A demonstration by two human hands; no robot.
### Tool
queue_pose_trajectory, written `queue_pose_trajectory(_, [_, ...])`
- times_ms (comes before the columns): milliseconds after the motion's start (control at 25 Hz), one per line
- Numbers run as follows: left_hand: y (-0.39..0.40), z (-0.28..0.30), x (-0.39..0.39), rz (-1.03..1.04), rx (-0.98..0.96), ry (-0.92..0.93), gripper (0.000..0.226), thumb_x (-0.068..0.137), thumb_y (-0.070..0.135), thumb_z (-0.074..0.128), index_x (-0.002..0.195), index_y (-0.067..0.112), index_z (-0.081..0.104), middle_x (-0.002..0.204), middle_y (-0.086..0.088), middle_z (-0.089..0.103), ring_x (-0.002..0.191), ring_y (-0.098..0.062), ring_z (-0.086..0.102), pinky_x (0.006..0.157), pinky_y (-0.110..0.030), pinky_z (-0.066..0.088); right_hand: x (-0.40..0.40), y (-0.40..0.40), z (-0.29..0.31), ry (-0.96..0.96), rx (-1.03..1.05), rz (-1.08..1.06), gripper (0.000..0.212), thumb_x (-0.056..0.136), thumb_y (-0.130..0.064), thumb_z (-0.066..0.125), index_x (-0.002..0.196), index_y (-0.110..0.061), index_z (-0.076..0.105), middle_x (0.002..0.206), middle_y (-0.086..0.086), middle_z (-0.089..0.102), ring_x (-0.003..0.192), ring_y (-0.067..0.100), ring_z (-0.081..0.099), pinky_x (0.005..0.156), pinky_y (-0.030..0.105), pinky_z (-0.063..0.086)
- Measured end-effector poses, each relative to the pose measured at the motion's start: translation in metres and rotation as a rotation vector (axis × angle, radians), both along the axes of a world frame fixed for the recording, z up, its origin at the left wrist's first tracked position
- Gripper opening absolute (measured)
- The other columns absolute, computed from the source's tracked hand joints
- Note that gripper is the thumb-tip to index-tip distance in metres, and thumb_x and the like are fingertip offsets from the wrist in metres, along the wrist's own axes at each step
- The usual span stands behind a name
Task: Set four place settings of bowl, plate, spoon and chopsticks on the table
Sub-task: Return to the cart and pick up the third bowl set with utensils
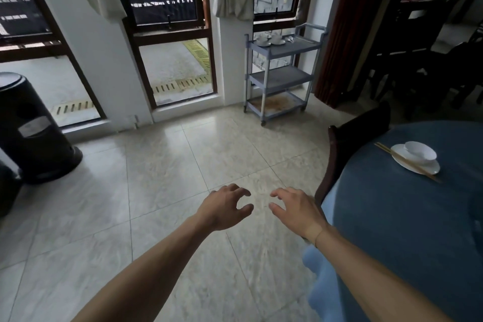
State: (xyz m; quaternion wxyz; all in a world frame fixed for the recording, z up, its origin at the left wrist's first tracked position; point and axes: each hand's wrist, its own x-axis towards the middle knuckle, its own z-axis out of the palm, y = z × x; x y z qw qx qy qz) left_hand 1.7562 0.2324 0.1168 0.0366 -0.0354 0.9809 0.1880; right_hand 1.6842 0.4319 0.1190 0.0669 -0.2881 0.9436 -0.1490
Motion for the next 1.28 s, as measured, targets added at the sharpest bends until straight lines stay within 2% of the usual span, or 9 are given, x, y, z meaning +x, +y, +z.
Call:
queue_pose_trajectory(320, [-0.041,0.001,-0.137,0.023,-0.003,-0.021,0.048,0.090,0.054,0.046,0.132,0.032,0.052,0.135,0.007,0.054,0.116,-0.016,0.054,0.095,-0.036,0.044,-0.143,-0.044,-0.001,-0.015,0.051,0.037,0.039,0.094,-0.049,0.044,0.125,-0.030,0.056,0.123,-0.007,0.062,0.112,0.016,0.057,0.094,0.035,0.045])
queue_pose_trajectory(560, [-0.103,-0.010,-0.236,0.025,0.004,-0.017,0.047,0.091,0.053,0.047,0.132,0.032,0.052,0.136,0.007,0.053,0.119,-0.016,0.053,0.096,-0.035,0.044,-0.239,-0.095,-0.006,-0.011,0.047,0.025,0.038,0.095,-0.048,0.045,0.125,-0.030,0.057,0.123,-0.007,0.062,0.111,0.015,0.058,0.093,0.033,0.047])
queue_pose_trajectory(1000, [-0.250,-0.010,-0.462,-0.104,-0.001,-0.027,0.049,0.090,0.055,0.048,0.132,0.031,0.053,0.136,0.006,0.054,0.120,-0.017,0.053,0.097,-0.037,0.045,-0.434,-0.220,0.005,-0.013,0.028,-0.132,0.039,0.094,-0.050,0.046,0.125,-0.030,0.057,0.123,-0.008,0.062,0.111,0.016,0.058,0.089,0.031,0.047])
queue_pose_trajectory(1280, [-0.292,-0.003,-0.592,-0.151,0.003,-0.004,0.048,0.091,0.053,0.049,0.132,0.029,0.054,0.133,0.005,0.056,0.119,-0.016,0.054,0.094,-0.034,0.046,-0.546,-0.255,0.011,-0.016,0.027,-0.203,0.039,0.094,-0.050,0.046,0.126,-0.029,0.057,0.124,-0.006,0.063,0.111,0.016,0.059,0.091,0.032,0.047])
